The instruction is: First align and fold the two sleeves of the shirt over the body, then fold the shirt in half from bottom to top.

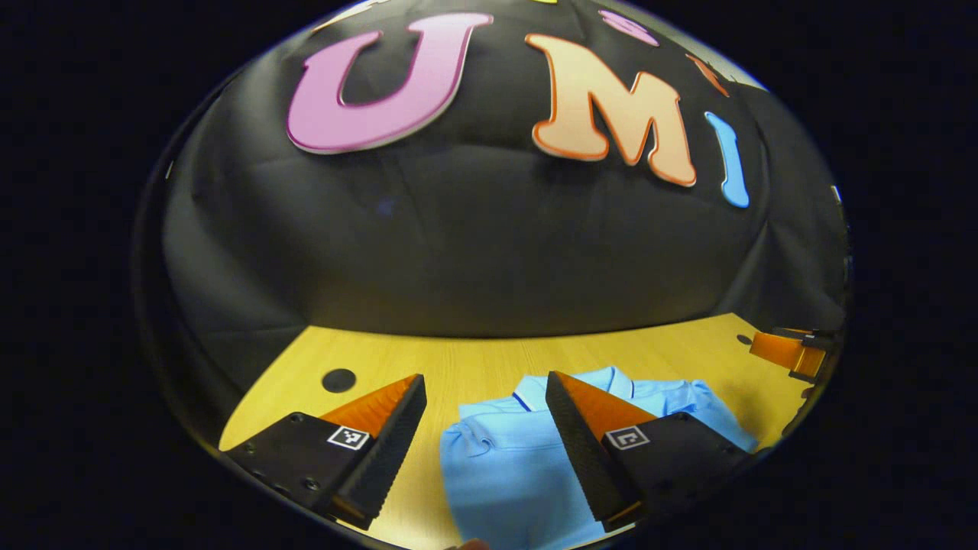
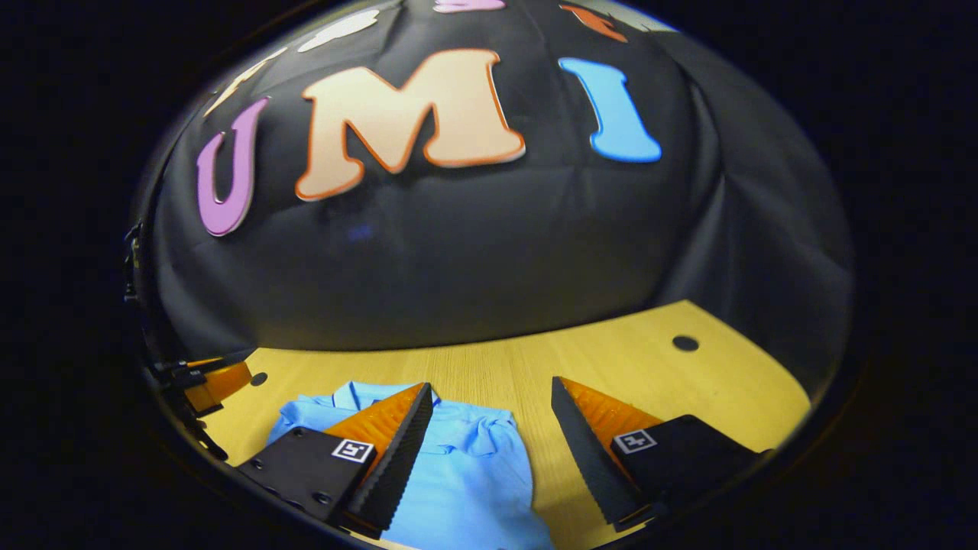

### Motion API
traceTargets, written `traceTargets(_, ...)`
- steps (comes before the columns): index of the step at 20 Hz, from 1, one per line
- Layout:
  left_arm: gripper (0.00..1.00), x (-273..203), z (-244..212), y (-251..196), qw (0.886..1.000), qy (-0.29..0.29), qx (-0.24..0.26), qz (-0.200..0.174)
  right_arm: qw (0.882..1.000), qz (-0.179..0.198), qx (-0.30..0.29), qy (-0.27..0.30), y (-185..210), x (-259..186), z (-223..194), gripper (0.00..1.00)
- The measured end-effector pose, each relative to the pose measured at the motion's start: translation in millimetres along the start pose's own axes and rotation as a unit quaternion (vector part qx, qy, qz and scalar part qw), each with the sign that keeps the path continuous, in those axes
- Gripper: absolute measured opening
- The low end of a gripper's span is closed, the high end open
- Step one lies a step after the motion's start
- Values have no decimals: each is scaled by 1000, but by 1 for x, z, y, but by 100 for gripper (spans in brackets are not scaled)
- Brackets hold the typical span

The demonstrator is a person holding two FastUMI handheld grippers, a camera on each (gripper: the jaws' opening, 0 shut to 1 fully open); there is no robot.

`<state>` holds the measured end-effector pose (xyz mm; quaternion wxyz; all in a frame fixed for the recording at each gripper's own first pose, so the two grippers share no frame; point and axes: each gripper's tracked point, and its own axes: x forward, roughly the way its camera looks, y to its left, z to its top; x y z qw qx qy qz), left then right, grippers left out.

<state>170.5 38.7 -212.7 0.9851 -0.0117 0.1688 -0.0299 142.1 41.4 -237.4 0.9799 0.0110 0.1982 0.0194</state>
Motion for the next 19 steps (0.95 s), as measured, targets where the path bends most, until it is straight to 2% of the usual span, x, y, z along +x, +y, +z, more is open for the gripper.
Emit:
traceTargets(1,95,-21,13,2,1000,-18,-1,6,1000,2,-16,-23,0,-24,17,93)
traceTargets(2,95,-43,25,3,999,-32,-1,9,999,3,-28,-44,0,-45,32,98)
traceTargets(4,95,-82,51,5,998,-68,5,17,996,11,-36,-86,4,-87,59,98)
traceTargets(6,95,-122,76,4,994,-102,23,25,992,26,-31,-119,10,-124,78,97)
traceTargets(10,94,-190,107,3,988,-150,26,30,987,35,-37,-154,11,-185,97,97)
traceTargets(14,94,-227,108,6,988,-149,30,38,986,45,-26,-155,14,-209,102,97)
traceTargets(19,94,-243,95,9,989,-138,21,37,987,57,-32,-146,23,-229,90,97)
